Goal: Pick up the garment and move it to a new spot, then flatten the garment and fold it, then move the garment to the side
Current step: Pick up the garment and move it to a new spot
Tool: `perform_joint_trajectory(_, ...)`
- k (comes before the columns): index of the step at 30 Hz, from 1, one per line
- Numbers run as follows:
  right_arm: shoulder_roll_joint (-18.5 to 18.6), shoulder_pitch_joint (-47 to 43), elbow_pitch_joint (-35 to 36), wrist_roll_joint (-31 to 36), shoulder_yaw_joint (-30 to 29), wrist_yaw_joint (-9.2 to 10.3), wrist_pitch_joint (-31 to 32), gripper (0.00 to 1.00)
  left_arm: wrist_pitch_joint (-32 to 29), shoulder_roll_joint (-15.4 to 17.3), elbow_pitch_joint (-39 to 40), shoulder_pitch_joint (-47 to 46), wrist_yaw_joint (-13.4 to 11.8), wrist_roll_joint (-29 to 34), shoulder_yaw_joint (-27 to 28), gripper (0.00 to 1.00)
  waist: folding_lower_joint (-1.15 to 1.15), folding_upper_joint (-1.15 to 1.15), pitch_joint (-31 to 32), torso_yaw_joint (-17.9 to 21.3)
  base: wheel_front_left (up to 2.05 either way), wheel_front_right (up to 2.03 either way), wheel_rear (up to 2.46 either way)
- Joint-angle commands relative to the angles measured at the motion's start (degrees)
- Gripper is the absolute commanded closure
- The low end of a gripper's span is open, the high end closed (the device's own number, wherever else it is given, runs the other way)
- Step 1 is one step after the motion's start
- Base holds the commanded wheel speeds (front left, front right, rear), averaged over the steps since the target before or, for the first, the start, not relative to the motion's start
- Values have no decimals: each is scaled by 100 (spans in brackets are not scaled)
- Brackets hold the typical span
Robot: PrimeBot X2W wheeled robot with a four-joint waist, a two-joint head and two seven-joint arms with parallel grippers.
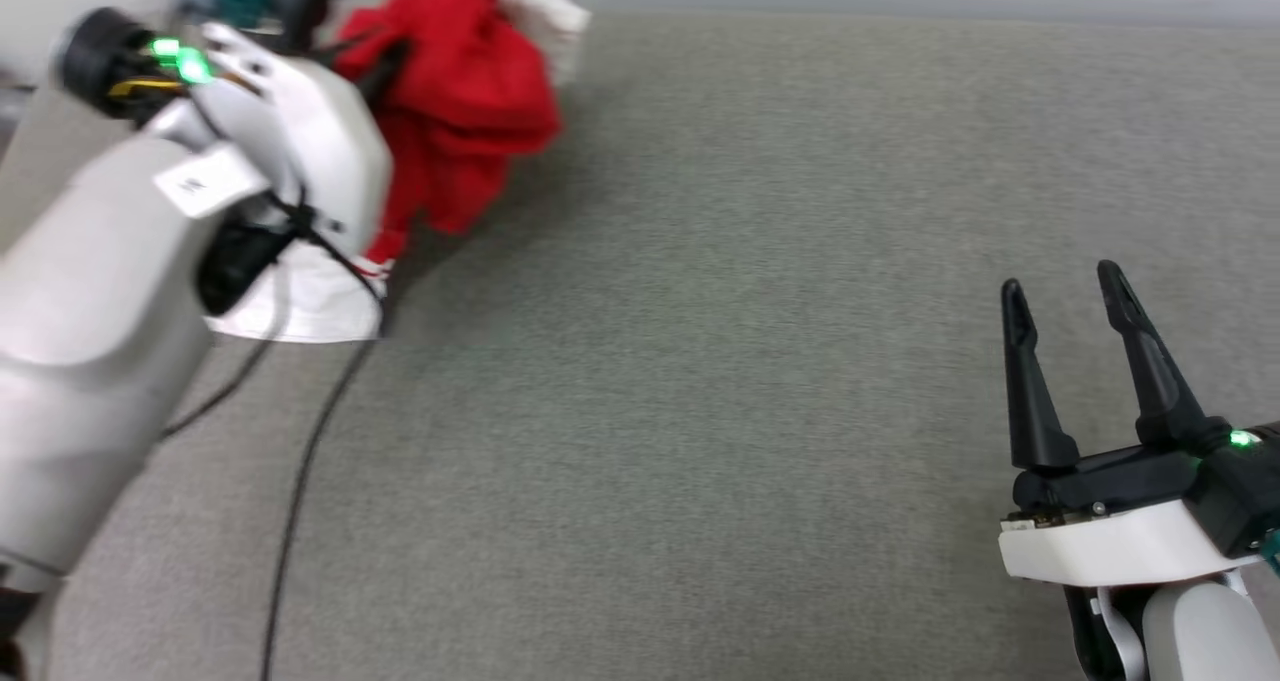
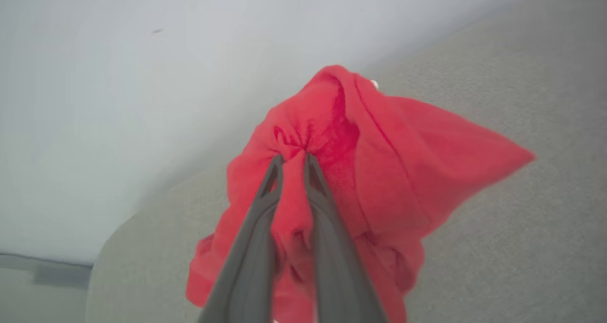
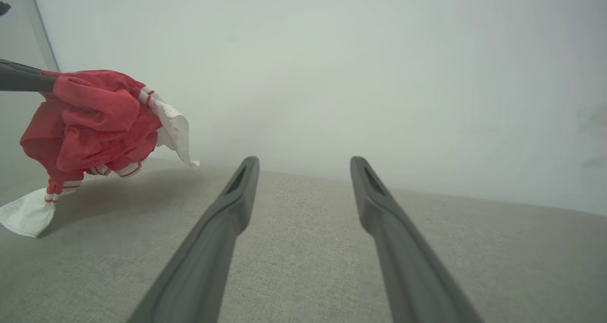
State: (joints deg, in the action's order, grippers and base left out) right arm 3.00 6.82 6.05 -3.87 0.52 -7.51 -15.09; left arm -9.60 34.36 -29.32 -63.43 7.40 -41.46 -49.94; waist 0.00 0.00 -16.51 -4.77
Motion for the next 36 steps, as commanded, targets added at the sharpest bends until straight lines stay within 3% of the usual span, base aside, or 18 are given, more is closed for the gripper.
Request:
perform_joint_trajectory(1, -20, -70, -3, -31, -22, 4, -12, 0, 43, -81, 87, -45, 2, 45, -66, 100, 0, 0, 64, 168, 0, 0, 0)
perform_joint_trajectory(10, -21, -146, -2, -274, -148, 4, -12, 0, 343, -841, 683, 136, 0, 197, -514, 100, 0, 0, 137, 794, 0, 0, 0)
perform_joint_trajectory(19, -21, -211, 30, -372, -251, 4, -12, 0, 562, -1386, 869, 614, 1, 362, -1268, 100, 0, 0, 108, 1039, 0, 0, 0)
perform_joint_trajectory(27, -21, -221, 6, -387, -287, 4, -11, 0, 388, -1368, 550, 1335, 1, 467, -2029, 100, 0, 0, 67, 1016, 0, 0, 0)
perform_joint_trajectory(36, -21, -293, -116, -310, -278, 4, -11, 0, 576, -1536, 151, 1916, -28, 358, -2163, 100, 0, 0, 179, 858, 0, 0, 0)
